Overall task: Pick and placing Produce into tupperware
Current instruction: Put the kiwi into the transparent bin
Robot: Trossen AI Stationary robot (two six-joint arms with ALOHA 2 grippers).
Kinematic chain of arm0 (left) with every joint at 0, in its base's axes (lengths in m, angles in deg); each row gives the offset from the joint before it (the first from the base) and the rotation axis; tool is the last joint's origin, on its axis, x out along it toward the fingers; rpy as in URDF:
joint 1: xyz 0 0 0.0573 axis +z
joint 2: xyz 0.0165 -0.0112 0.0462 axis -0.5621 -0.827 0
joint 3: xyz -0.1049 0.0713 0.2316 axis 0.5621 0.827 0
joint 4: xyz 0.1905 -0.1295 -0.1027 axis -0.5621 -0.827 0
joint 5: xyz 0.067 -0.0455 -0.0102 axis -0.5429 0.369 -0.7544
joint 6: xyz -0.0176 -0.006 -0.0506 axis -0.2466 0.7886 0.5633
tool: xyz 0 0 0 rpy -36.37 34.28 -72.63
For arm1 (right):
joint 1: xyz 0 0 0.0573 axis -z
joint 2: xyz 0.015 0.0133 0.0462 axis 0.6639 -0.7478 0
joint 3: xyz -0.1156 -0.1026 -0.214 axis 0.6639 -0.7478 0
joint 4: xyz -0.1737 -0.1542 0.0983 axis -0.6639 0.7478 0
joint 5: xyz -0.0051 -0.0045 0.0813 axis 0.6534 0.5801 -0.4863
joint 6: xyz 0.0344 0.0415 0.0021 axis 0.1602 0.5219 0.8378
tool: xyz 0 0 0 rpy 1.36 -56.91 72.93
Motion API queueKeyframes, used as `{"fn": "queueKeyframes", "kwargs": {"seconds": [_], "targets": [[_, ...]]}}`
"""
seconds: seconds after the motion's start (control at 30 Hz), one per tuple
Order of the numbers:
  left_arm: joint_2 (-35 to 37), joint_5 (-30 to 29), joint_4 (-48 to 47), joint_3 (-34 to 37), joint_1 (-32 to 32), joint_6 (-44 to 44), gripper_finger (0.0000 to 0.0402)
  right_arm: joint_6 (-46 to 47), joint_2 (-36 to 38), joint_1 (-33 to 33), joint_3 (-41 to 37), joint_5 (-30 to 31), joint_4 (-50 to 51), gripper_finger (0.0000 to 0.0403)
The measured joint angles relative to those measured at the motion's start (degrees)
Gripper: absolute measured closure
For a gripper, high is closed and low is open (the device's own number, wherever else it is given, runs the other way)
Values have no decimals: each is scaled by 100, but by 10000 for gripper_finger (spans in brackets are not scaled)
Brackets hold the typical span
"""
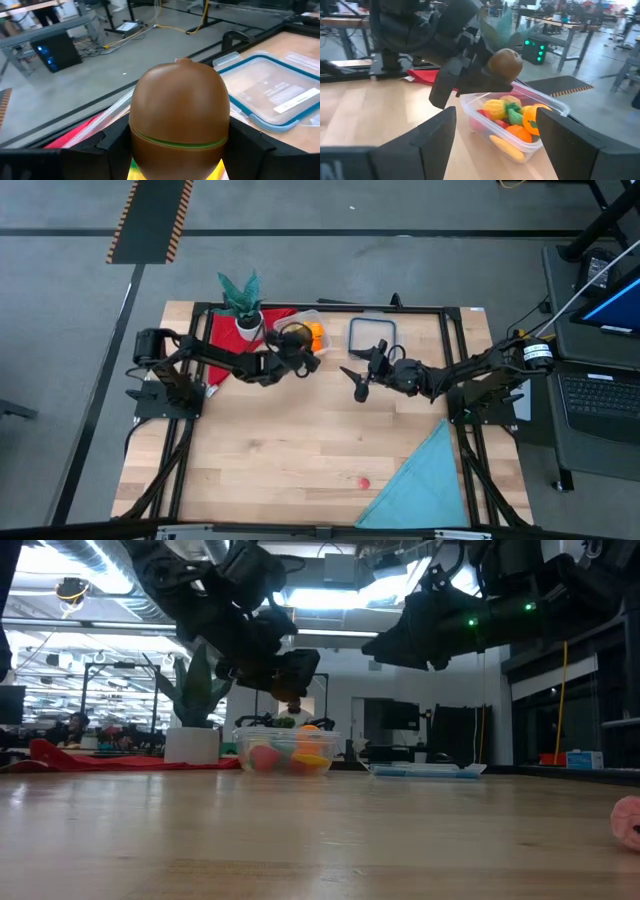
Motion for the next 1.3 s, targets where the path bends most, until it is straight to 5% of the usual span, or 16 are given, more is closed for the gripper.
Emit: {"fn": "queueKeyframes", "kwargs": {"seconds": [0.8, 1.3], "targets": [[232, 1460, 220, -4, 802, -914, 169, 431, 0, 876, 0, -656, 181, 128], [1506, 2768, -2250, -308, 873, -846, 169, 410, 0, 871, 0, -1167, 216, 128]]}}
